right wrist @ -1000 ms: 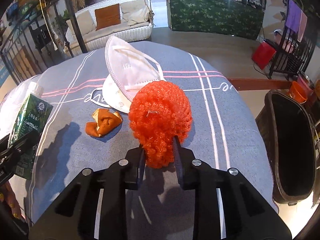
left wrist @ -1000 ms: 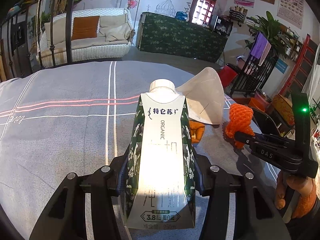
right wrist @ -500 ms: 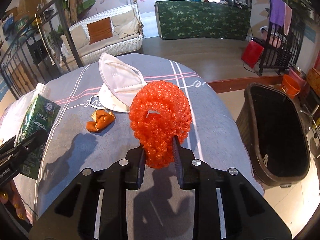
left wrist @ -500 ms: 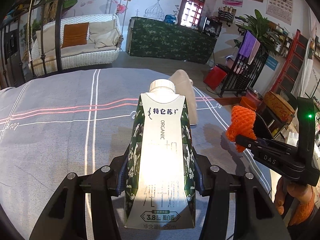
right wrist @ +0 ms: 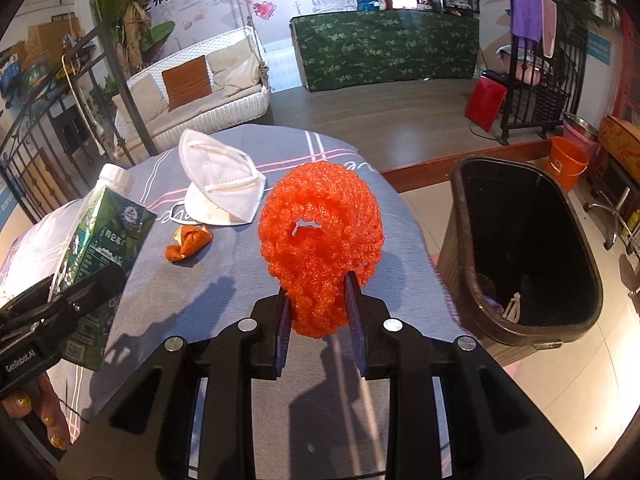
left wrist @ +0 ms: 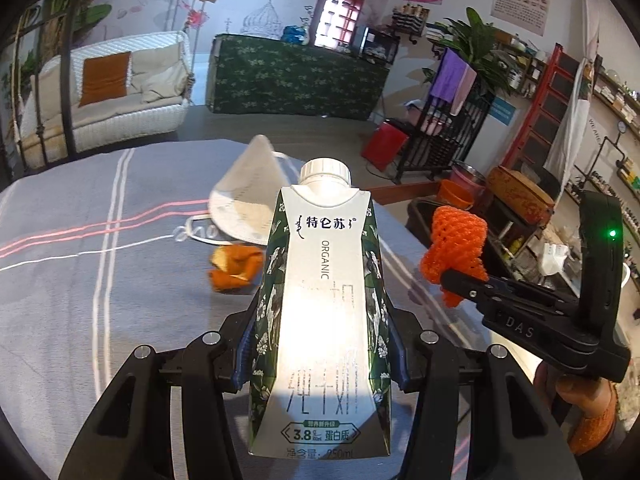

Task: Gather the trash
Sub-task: 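Carry the orange net over the wastebasket and open the right tool, then lower the milk carton into the wastebasket and open the left tool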

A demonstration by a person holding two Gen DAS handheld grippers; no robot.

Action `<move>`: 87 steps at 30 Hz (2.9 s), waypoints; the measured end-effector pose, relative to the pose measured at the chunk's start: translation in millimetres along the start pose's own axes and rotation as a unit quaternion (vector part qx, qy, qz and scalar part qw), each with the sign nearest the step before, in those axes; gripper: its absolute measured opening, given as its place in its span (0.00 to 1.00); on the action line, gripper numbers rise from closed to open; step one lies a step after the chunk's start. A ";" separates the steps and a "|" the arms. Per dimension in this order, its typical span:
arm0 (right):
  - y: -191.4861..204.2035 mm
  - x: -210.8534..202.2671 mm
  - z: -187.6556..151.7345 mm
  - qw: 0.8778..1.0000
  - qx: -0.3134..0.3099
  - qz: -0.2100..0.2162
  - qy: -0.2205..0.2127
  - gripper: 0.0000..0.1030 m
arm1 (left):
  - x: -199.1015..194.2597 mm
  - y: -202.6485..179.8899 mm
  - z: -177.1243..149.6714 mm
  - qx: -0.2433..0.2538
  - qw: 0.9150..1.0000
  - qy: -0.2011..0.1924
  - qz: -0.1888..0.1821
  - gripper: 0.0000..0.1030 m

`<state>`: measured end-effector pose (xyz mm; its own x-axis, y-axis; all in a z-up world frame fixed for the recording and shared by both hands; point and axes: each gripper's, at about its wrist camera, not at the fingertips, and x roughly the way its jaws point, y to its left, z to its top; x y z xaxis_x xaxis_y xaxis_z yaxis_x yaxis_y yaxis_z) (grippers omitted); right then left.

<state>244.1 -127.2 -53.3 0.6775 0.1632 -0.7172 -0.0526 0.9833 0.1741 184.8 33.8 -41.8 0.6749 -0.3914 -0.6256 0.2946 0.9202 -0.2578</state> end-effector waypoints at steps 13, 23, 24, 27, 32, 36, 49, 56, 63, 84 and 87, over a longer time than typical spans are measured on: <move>-47.1 -19.8 2.3 0.999 0.035 -0.027 -0.030 0.25 | 30.3 -49.3 6.6 0.049 0.997 0.018 -0.048 0.50; -108.9 -11.1 14.9 0.994 0.068 -0.079 -0.040 0.25 | 53.3 -90.7 13.6 0.082 0.993 0.023 -0.083 0.50; -119.6 -5.8 16.1 0.993 0.078 -0.083 -0.036 0.25 | 57.4 -95.7 14.3 0.085 0.992 0.025 -0.086 0.50; -143.5 7.0 18.3 0.991 0.096 -0.095 -0.024 0.25 | 66.9 -106.9 17.0 0.092 0.991 0.027 -0.091 0.50; -176.6 33.6 12.8 0.986 0.118 -0.116 -0.002 0.25 | 79.3 -127.1 24.2 0.109 0.989 0.028 -0.094 0.50; -197.4 50.1 5.0 0.983 0.138 -0.120 0.016 0.26 | 86.2 -137.0 24.5 0.121 0.988 0.032 -0.095 0.50; -201.2 25.4 -4.4 0.980 0.140 -0.139 -0.016 0.80 | 100.7 -152.8 23.1 0.121 0.986 0.048 -0.101 0.50; -200.2 -4.9 -18.4 0.977 0.154 -0.141 -0.041 0.80 | 112.7 -171.0 36.0 0.127 0.984 0.052 -0.111 0.50; -199.2 -39.4 -36.0 0.972 0.160 -0.155 -0.071 0.80 | 132.6 -200.9 44.9 0.150 0.979 0.061 -0.123 0.50; -203.3 -64.5 -67.7 0.969 0.163 -0.172 -0.077 0.81 | 193.2 -258.0 50.1 0.198 0.966 0.105 -0.128 0.51; -205.0 -61.5 -68.7 0.969 0.166 -0.171 -0.071 0.81 | 193.4 -261.5 51.8 0.189 0.968 0.102 -0.130 0.73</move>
<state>162.8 -333.3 -91.3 0.7095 -0.2027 -0.6749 0.4148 0.8944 0.1675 273.3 -283.0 -57.3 0.4075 -0.5640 -0.7182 0.6895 0.7057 -0.1629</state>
